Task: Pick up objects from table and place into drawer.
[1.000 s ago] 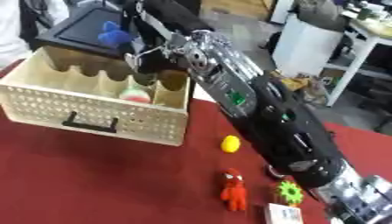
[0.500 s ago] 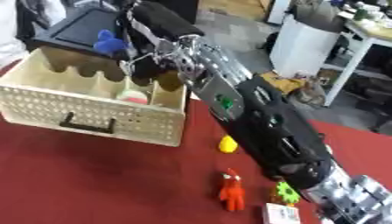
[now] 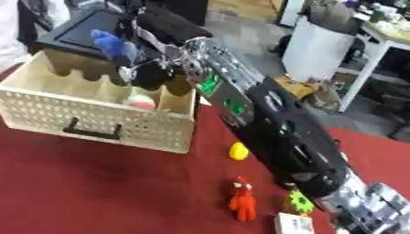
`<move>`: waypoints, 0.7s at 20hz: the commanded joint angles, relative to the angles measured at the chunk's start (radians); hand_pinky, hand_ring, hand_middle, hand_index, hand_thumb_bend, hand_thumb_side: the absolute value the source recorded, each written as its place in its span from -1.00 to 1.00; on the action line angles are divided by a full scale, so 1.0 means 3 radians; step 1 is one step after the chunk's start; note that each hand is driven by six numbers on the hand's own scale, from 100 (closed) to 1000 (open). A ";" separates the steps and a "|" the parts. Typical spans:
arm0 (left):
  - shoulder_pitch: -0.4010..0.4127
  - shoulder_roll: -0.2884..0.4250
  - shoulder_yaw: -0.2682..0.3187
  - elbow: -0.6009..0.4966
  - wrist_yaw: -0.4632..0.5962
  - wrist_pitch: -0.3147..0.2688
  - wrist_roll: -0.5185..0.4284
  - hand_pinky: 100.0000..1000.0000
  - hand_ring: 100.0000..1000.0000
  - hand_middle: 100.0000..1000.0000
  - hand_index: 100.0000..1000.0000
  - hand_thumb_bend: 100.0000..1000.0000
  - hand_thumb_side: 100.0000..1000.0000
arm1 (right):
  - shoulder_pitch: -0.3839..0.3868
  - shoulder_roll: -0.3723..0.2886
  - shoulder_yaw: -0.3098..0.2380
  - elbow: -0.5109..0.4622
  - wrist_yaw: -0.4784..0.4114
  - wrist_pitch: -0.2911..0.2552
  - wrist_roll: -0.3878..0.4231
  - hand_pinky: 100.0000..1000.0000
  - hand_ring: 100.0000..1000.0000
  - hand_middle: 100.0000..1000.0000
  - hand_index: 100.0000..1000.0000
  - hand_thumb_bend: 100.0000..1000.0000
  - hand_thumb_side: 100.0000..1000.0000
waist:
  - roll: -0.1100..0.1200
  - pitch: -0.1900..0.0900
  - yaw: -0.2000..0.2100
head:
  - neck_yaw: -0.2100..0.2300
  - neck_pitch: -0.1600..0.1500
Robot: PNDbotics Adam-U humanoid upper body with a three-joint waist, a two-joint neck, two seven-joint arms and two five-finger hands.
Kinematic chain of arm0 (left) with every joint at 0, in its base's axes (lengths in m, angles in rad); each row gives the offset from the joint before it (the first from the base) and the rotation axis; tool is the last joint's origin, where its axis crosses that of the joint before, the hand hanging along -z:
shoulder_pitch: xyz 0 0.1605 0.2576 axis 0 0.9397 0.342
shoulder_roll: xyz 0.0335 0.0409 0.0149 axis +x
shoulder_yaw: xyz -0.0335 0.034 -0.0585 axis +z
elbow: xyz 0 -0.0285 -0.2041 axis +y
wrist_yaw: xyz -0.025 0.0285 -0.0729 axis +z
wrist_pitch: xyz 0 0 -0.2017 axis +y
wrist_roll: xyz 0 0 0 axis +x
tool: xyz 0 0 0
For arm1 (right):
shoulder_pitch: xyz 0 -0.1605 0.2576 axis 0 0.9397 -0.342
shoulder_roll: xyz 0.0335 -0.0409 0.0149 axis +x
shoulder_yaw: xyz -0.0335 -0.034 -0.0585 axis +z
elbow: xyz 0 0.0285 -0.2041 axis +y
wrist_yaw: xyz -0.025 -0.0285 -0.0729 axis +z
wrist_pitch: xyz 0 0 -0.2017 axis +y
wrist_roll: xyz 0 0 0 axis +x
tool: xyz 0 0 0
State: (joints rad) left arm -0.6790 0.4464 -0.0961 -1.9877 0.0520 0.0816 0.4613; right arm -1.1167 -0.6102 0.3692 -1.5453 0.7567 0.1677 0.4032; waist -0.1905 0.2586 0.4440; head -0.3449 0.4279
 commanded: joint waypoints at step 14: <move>-0.0007 0.0037 0.0008 -0.0041 0.0002 0.0016 0.0002 -0.69 -0.87 -0.79 0.48 -1.00 1.00 | -0.0038 -0.0211 -0.0259 -0.0309 -0.0195 0.0207 -0.0157 0.45 0.57 0.44 0.73 -1.00 -0.07 | 0.0054 -0.0117 -0.0046 | 0.0033 -0.0007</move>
State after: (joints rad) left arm -0.6710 0.4464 -0.0961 -1.9877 0.0521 0.0839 0.4628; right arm -1.1149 -0.6354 0.3131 -1.6120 0.7099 0.2205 0.3632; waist -0.1904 0.2447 0.4313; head -0.3365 0.4292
